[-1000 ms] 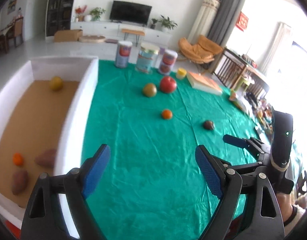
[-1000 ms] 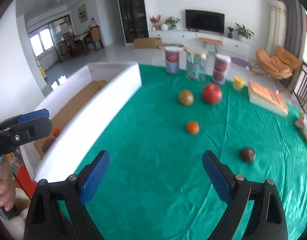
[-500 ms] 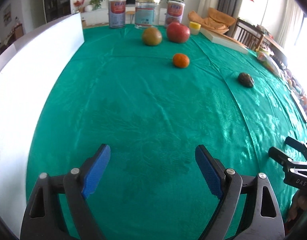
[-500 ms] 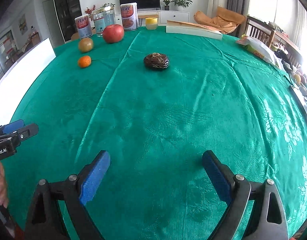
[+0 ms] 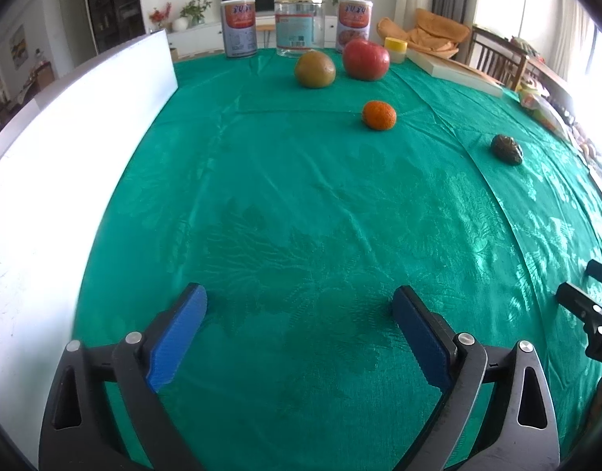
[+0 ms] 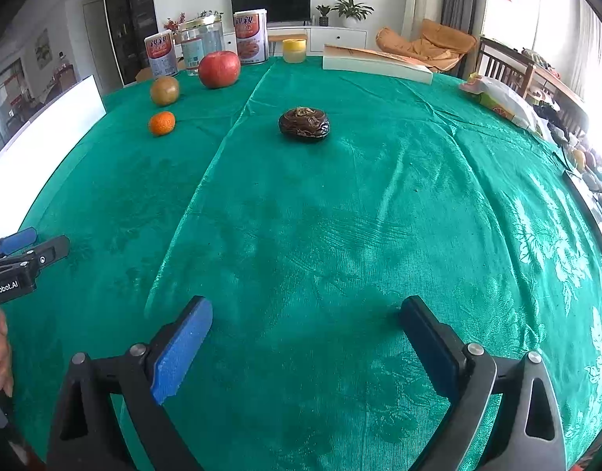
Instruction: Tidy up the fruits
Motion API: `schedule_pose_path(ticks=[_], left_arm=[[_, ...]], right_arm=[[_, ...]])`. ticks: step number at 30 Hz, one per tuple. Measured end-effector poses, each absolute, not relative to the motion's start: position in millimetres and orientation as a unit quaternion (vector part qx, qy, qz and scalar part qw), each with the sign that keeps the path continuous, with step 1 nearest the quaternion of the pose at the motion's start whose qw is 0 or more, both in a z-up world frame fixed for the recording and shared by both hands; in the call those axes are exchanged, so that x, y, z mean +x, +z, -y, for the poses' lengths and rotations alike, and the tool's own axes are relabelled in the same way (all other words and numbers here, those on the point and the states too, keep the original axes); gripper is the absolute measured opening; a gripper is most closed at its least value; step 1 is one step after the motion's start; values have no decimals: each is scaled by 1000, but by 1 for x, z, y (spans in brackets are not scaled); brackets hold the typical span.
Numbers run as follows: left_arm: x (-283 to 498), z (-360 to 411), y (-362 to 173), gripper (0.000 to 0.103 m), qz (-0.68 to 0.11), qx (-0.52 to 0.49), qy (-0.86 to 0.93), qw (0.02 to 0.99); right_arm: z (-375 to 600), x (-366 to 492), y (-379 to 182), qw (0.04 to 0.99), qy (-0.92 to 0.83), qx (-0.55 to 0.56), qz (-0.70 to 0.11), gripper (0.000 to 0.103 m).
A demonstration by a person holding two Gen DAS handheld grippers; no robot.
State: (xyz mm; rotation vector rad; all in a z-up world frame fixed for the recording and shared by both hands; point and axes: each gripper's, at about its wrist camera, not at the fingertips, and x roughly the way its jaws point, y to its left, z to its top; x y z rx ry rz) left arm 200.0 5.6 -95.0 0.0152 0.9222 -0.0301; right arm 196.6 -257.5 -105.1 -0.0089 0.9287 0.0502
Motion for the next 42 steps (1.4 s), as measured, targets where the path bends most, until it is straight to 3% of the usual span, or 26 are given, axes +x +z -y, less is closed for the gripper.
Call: schedule_pose_path(ticks=[42], left_arm=[[201, -6, -96, 99, -445, 8, -13, 895]], right_arm=[[258, 196, -105, 893, 34, 4, -448, 101]])
